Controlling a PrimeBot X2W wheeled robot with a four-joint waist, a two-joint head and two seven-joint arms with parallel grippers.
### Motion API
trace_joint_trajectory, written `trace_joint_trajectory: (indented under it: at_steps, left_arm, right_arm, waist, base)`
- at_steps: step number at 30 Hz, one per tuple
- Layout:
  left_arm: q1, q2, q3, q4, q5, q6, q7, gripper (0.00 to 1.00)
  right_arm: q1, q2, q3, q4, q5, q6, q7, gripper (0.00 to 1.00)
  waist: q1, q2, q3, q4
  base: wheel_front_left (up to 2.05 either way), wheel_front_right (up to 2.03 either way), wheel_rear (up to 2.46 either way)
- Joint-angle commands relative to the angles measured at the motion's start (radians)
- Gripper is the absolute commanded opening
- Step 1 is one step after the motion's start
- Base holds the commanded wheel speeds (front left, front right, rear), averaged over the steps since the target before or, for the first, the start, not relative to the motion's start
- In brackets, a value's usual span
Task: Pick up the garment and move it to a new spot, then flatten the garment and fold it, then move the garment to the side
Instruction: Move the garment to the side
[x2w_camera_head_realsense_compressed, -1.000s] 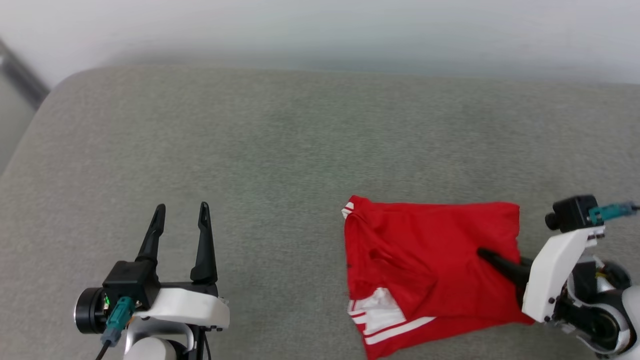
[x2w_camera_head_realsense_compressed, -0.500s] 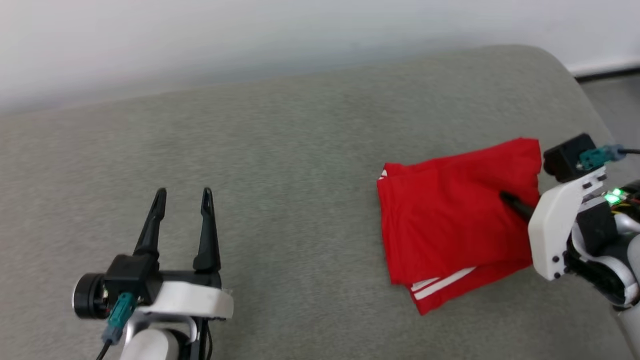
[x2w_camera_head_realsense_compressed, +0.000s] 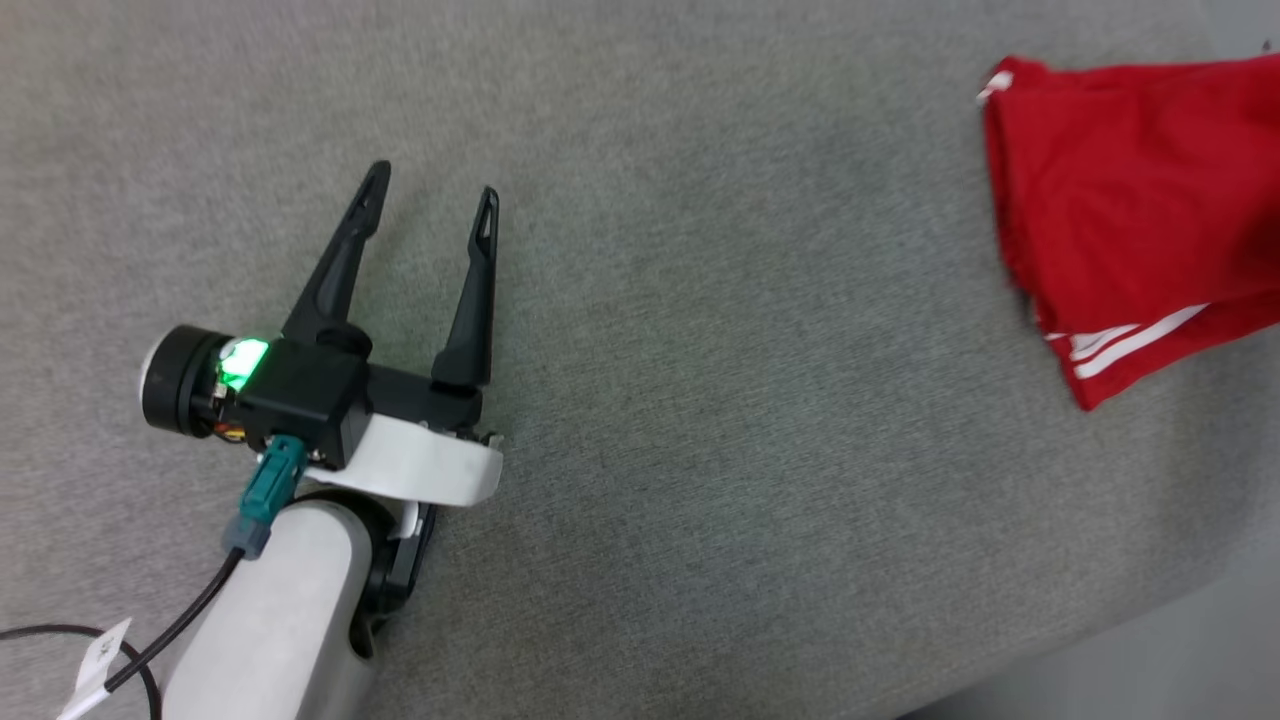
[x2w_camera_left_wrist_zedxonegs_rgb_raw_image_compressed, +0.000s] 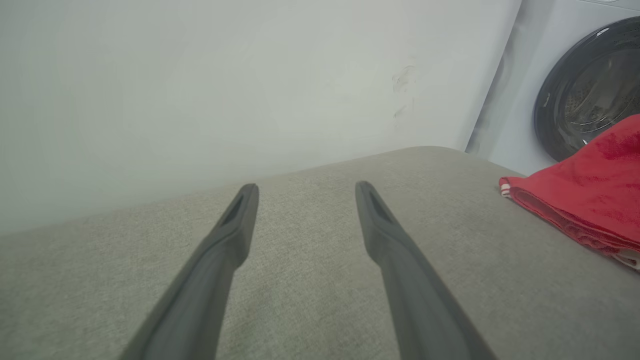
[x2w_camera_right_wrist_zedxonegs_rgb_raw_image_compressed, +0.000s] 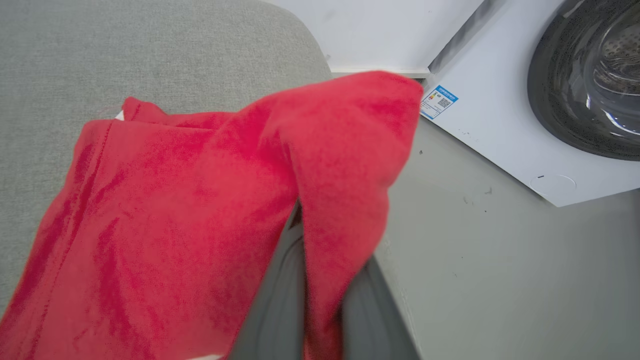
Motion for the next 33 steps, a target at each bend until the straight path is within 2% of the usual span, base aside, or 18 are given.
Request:
trace_joint_trajectory:
  at_steps: [1,4,5,6,7,12,20,26,33]
  left_arm:
    - [-0.028,0.009,-0.004,-0.007,0.009,-0.005,0.010,1.00]
    - [-0.048,0.012,-0.016,-0.011,0.015,-0.013,0.021,1.00]
    - [-0.053,0.012,-0.020,-0.011,0.017,-0.014,0.025,1.00]
    - [-0.057,0.013,-0.022,-0.010,0.018,-0.015,0.028,1.00]
    - [-0.060,0.013,-0.025,-0.009,0.018,-0.017,0.029,1.00]
    - [-0.059,0.014,-0.033,-0.003,0.015,-0.018,0.033,1.00]
    - [-0.006,0.005,-0.022,0.025,-0.013,0.001,0.004,1.00]
    - [0.072,-0.020,-0.005,0.070,-0.051,0.024,-0.036,1.00]
    - [0.178,-0.045,0.022,0.095,-0.089,0.062,-0.062,1.00]
  right_arm:
    - [-0.039,0.020,-0.028,0.056,-0.020,-0.001,-0.049,0.00]
    - [-0.076,0.045,-0.062,0.141,-0.045,-0.001,-0.142,0.00]
    - [-0.082,0.056,-0.069,0.172,-0.058,-0.001,-0.172,0.29]
    - [-0.087,0.065,-0.078,0.205,-0.069,-0.001,-0.197,0.69]
    - [-0.093,0.075,-0.089,0.237,-0.078,-0.001,-0.222,1.00]
    - [-0.126,0.084,-0.153,0.376,-0.144,-0.001,-0.318,1.00]
    - [-0.148,0.046,-0.241,0.456,-0.275,-0.001,-0.453,1.00]
    - [-0.083,0.052,-0.230,0.394,-0.338,-0.001,-0.497,1.00]
    - [0.087,0.115,-0.186,0.208,-0.317,-0.001,-0.480,1.00]
  waist:
    - [-0.0001,0.0000,0.061,0.007]
    - [-0.0001,0.0000,0.083,0.019]
    - [-0.0001,0.0000,0.086,0.022]
    - [-0.0001,0.0000,0.089,0.025]
    - [-0.0001,0.0000,0.090,0.028]
    - [-0.0001,0.0000,0.081,0.038]
    - [-0.0001,0.0000,-0.008,0.037]
    - [-0.0001,0.0000,-0.135,0.052]
    - [-0.0001,0.0000,-0.257,0.095]
  base:
    - [0.00,0.00,0.00]
    - [0.00,0.00,0.00]
    - [0.00,0.00,0.00]
    - [0.00,0.00,0.00]
    - [0.00,0.00,0.00]
    - [0.00,0.00,0.00]
    - [0.00,0.00,0.00]
    - [0.00,0.00,0.00]
    - [0.00,0.00,0.00]
